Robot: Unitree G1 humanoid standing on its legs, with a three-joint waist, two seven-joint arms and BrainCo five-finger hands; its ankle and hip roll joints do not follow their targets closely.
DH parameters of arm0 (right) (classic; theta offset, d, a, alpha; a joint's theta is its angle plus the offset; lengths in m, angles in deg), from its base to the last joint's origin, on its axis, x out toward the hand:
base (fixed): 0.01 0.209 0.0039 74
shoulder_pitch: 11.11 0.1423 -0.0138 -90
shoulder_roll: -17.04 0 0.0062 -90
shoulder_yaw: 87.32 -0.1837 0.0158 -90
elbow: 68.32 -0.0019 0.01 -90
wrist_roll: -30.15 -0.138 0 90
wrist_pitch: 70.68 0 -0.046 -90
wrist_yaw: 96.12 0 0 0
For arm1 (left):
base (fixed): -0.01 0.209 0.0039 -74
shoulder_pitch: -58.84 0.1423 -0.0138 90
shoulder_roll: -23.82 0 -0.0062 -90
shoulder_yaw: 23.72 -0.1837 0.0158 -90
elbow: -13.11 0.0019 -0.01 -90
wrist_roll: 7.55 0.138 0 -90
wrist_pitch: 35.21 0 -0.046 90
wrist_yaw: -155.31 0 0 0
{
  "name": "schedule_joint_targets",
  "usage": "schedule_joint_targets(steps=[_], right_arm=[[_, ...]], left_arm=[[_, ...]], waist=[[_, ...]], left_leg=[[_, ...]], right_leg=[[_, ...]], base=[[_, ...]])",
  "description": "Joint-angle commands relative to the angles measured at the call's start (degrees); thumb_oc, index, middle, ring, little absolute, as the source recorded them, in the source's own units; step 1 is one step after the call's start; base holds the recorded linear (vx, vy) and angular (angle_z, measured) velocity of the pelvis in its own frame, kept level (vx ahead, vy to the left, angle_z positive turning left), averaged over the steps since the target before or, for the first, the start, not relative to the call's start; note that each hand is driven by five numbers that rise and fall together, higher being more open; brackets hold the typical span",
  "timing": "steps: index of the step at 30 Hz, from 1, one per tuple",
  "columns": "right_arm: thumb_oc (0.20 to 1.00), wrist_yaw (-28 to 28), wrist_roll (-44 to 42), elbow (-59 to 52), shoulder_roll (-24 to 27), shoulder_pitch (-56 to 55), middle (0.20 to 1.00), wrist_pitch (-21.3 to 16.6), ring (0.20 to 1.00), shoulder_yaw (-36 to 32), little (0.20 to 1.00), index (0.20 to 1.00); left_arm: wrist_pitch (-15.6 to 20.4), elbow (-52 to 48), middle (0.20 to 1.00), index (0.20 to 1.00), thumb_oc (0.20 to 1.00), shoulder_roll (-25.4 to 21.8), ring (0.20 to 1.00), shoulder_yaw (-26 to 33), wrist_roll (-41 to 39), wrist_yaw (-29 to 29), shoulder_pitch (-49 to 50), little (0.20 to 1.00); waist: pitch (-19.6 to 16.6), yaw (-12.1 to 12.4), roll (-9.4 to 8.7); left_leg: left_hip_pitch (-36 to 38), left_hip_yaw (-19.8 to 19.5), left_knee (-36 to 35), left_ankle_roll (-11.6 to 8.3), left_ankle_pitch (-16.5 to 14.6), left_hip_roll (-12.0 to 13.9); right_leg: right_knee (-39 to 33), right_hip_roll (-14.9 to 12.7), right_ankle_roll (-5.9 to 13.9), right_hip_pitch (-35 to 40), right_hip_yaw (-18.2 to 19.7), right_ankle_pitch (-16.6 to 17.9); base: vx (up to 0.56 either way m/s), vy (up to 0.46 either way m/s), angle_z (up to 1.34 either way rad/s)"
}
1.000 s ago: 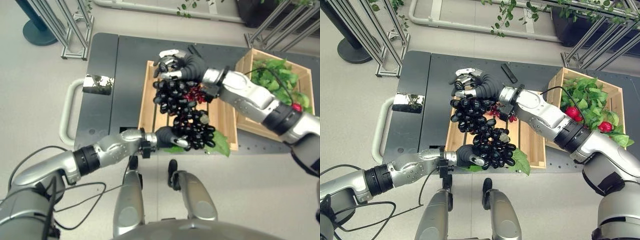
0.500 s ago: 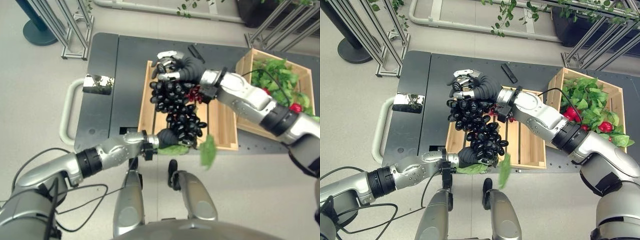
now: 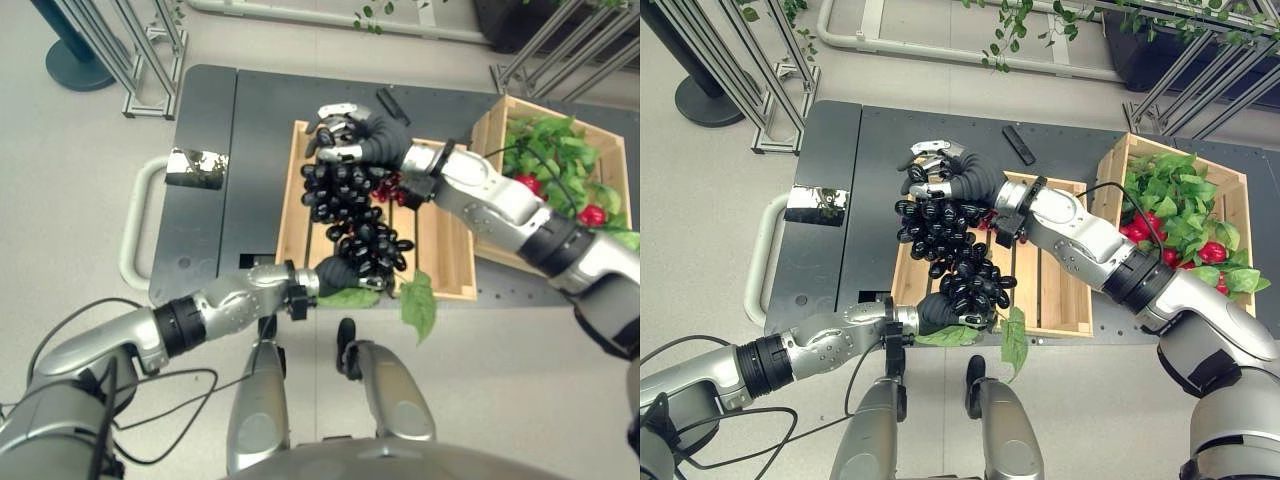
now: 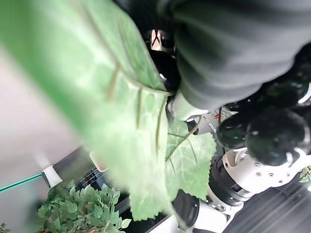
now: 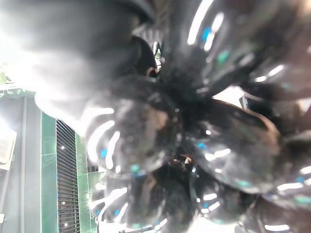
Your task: Pick up the fruits from the basket on one side to the basket on the other side
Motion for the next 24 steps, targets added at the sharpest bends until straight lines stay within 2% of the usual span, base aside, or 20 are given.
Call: schedule_joint_targets(steps=[1, 2, 3, 15, 24], right_arm=[[0.200, 0.45, -3.84, -5.64, 0.70, 0.85, 0.200, -3.59, 0.200, -6.24, 0.200, 0.200], [0.200, 0.35, -3.82, -5.59, 0.63, 0.81, 0.200, -3.60, 0.200, -6.25, 0.200, 0.200], [0.200, 0.37, -3.69, -5.71, 0.66, 0.77, 0.200, -3.64, 0.200, -6.27, 0.200, 0.200], [0.200, 0.52, -3.76, -6.33, 1.95, 0.97, 0.200, -4.03, 0.200, -6.72, 0.200, 0.200], [0.200, 0.83, -3.81, -6.64, 2.83, 1.31, 0.200, -4.20, 0.200, -7.51, 0.200, 0.200]], left_arm=[[2.95, -3.94, 0.200, 0.200, 0.200, 1.95, 0.200, 4.67, -1.43, -1.06, 2.13, 0.200], [3.07, -3.90, 0.200, 0.200, 0.200, 1.91, 0.200, 4.60, -1.30, -1.05, 2.02, 0.200], [3.37, -3.73, 1.000, 1.000, 1.000, 1.67, 1.000, 4.57, -0.93, -0.88, 1.71, 1.000], [4.16, -1.58, 1.000, 1.000, 1.000, -1.18, 1.000, 5.22, 2.60, -1.93, 1.03, 1.000], [4.48, 7.80, 1.000, 1.000, 1.000, -2.14, 1.000, 9.37, 9.09, -2.85, 4.52, 1.000]], waist=[[-0.52, 0.02, -0.16], [-0.52, 0.02, -0.16], [-0.58, 0.03, -0.10], [-0.69, 0.08, 0.02], [-0.94, 0.28, 0.04]], left_leg=[[0.03, -1.85, 2.81, -0.59, -2.66, 1.33], [-0.02, -1.86, 2.83, -0.59, -2.66, 1.33], [-0.01, -1.92, 2.75, -0.57, -2.63, 1.32], [-0.12, -1.87, 2.78, -0.60, -2.60, 1.35], [-0.28, -1.83, 2.82, -0.75, -2.47, 1.50]], right_leg=[[-3.49, -4.08, 6.33, 1.19, 1.36, 4.86], [-3.56, -4.11, 6.34, 1.23, 1.38, 4.87], [-3.53, -4.15, 6.34, 1.16, 1.31, 4.88], [-3.43, -4.02, 6.35, 1.00, 1.45, 4.92], [-3.33, -4.08, 6.33, 0.79, 1.37, 4.88]], base=[[0.00, 0.000, 0.00], [0.00, 0.000, 0.00], [0.00, 0.000, 0.00], [0.00, 0.000, 0.00], [0.00, 0.000, 0.00]])
